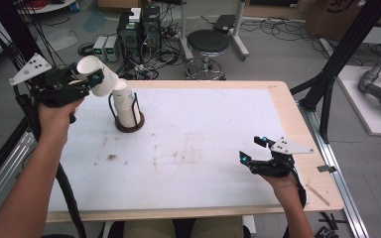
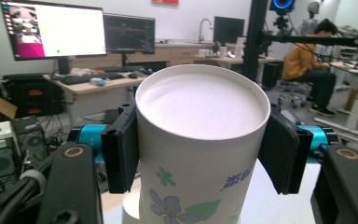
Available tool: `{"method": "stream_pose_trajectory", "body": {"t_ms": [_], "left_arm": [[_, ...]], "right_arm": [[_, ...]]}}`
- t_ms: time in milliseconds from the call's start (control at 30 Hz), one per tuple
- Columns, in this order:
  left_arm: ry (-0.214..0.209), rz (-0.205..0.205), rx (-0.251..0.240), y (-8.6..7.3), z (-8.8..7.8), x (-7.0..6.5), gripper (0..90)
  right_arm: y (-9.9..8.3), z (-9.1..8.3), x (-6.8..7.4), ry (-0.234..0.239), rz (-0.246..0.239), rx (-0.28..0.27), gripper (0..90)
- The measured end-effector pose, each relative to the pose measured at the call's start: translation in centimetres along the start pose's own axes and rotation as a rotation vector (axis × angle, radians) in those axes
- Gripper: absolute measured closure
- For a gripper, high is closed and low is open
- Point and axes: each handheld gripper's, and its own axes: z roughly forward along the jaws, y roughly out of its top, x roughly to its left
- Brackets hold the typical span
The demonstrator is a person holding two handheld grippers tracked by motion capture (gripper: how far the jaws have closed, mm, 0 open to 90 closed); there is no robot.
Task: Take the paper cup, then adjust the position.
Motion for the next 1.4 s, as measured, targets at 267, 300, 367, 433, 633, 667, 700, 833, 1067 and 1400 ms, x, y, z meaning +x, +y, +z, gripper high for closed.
{"method": "stream_pose_trajectory", "body": {"t_ms": [267, 300, 367, 433, 633, 667, 700, 833, 1067, 1400], "left_arm": [[-0.099, -0.001, 0.022, -1.8, 0.8, -2.5, 36.7], [-0.112, 0.004, 0.027, -2.0, 0.9, -2.9, 36.7], [-0.157, 0.001, 0.037, -2.5, 1.5, -3.9, 36.7], [-0.181, -0.001, 0.044, -2.8, 1.9, -4.5, 36.7], [-0.244, -0.012, 0.073, -4.5, 2.9, -5.9, 36.6], [-0.244, -0.012, 0.073, -4.5, 2.9, -5.9, 36.6], [-0.267, -0.018, 0.081, -5.2, 3.2, -6.5, 36.6], [-0.31, -0.017, 0.109, -6.3, 3.8, -7.7, 36.6], [-0.372, -0.018, 0.136, -7.5, 4.8, -9.7, 36.6], [-0.456, -0.01, 0.168, -8.6, 6.4, -11.9, 36.7]], "right_arm": [[0.1, 0.0, 0.2, 0.017, 0.017, 0.002, 20.2], [0.2, 0.1, 0.2, 0.031, 0.024, 0.003, 20.2], [0.2, 0.3, 0.4, 0.043, 0.022, 0.005, 20.1], [0.2, 0.3, 0.6, 0.055, 0.016, 0.005, 20.1], [0.3, 0.5, 0.8, 0.079, 0.016, 0.024, 20.1], [0.4, 0.6, 0.8, 0.089, 0.013, 0.024, 20.1], [0.4, 0.6, 0.9, 0.095, 0.007, 0.021, 20.1], [0.8, 0.8, 1.5, 0.125, -0.005, 0.007, 20.1], [1.4, 1.6, 2.5, 0.182, -0.023, -0.012, 20.1], [2.0, 2.4, 3.3, 0.243, -0.041, -0.017, 20.1]]}}
